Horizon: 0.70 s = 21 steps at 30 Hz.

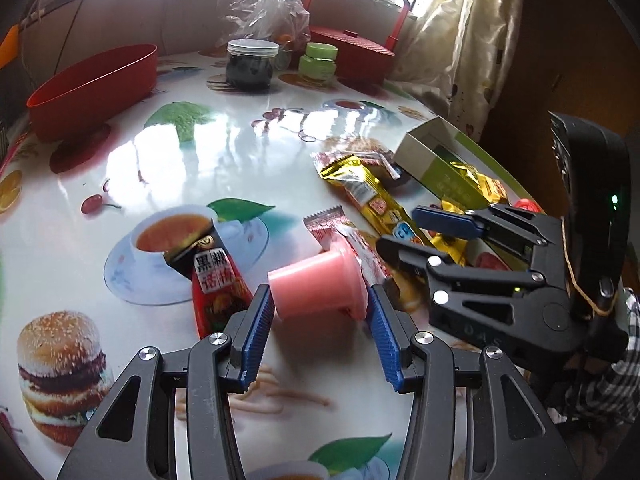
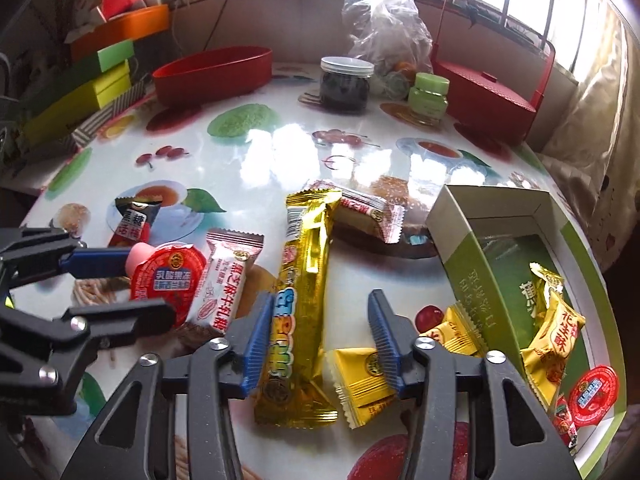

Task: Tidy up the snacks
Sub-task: 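Grasp the pink jelly cup with the left gripper while the right grasps the gold stick bar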

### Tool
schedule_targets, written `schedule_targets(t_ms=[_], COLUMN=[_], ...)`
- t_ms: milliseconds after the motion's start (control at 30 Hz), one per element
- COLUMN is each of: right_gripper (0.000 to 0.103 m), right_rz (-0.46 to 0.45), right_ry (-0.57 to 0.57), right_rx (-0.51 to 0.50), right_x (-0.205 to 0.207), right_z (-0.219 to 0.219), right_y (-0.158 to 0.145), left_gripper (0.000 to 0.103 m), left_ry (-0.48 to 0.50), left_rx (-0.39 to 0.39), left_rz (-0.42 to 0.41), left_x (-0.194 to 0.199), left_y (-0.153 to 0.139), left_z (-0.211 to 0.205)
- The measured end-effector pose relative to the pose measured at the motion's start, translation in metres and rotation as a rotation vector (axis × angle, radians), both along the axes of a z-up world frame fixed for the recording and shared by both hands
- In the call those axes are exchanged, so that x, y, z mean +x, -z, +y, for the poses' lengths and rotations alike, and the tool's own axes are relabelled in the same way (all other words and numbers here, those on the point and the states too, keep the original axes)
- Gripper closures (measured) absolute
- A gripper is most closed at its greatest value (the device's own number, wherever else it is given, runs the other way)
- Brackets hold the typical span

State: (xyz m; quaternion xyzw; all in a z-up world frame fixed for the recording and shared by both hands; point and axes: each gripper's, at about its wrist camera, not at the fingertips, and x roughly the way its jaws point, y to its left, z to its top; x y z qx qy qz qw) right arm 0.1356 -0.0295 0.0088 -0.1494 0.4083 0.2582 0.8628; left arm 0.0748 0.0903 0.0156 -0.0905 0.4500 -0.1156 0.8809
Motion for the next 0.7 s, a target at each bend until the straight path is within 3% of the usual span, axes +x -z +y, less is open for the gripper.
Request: schedule_targets(t_ms=[100,400,533,700], right_gripper=[0.081,0.081,0.081,0.081], right_rz=[-0.004,0.013,0.013,0.018], right_ry=[-0.003,-0.007,-0.006,0.009], right_rx=[0.005,0.068,0.089,0.103], right_x=[-0.002,-0.013,-0.024,-0.034], right_z=[0.001,-0.008,-0.015,-0.026], right_y=[0.0,-0.005,-0.009,-0.013], left_gripper=[0.054,0.054,0.054,0.054], left_ry=[0.001,0.042,-0.006,0.012], left_rx=[0.0,-0.013,0.025,0.105], left_rz=[0.004,0.004,-0.01,-0.034], left_x=[-0.003,-0.02,-0.019,-0.009], left_y=[0.0,0.001,0.0,-0.003], left_z=[-0.001,-0.008,0.002,0.003])
